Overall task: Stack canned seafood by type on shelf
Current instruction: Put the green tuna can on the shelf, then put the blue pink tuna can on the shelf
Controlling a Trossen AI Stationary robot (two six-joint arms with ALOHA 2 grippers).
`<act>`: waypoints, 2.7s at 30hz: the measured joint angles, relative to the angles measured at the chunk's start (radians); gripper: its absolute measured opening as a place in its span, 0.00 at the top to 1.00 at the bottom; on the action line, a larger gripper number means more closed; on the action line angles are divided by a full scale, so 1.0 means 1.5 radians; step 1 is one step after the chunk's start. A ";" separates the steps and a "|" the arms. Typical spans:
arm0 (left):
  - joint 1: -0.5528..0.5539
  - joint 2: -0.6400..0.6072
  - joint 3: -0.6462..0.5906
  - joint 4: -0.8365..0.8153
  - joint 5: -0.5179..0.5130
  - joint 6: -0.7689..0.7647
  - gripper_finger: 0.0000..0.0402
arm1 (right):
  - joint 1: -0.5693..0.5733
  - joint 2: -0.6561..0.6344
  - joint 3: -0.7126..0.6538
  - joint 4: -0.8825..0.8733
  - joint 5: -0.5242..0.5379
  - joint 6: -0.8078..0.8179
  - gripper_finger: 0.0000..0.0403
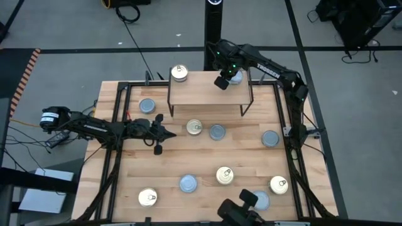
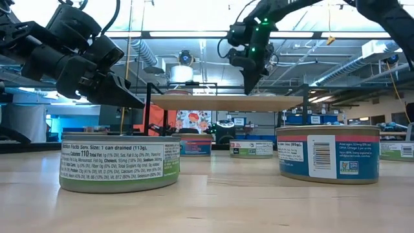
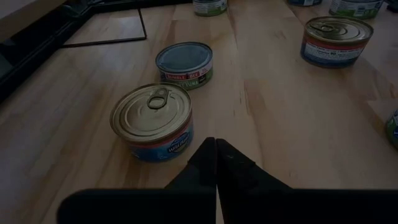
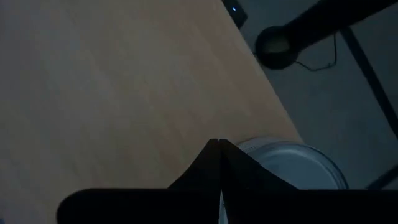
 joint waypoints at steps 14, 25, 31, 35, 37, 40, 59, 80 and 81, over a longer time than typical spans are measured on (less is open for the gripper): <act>0.000 0.000 0.000 -0.001 0.000 0.000 1.00 | -0.002 0.007 0.000 -0.020 0.069 -0.009 0.98; 0.000 0.000 0.000 0.000 0.000 0.000 1.00 | 0.026 -0.010 0.002 -0.021 0.105 -0.045 0.98; 0.000 0.000 0.000 0.000 0.000 0.000 1.00 | 0.064 -0.061 0.003 -0.021 0.108 -0.046 0.98; 0.000 0.000 0.000 0.000 0.000 0.000 1.00 | 0.099 -0.096 -0.019 0.021 0.107 -0.036 0.99; 0.000 0.000 0.000 0.003 0.000 0.000 1.00 | 0.116 -0.114 -0.059 0.074 0.099 -0.037 0.99; 0.000 0.000 0.000 0.014 0.000 0.000 1.00 | 0.140 -0.141 -0.140 0.146 0.087 -0.039 0.99; -0.001 0.000 0.000 0.020 0.000 -0.003 1.00 | 0.357 -0.401 -0.650 0.664 0.081 0.103 0.98; -0.001 0.000 0.000 0.036 -0.001 -0.005 1.00 | 0.378 -0.408 -0.697 0.746 0.082 0.108 0.92; -0.001 0.000 0.000 0.036 -0.001 -0.005 1.00 | 0.378 -0.408 -0.697 0.746 0.082 0.108 0.92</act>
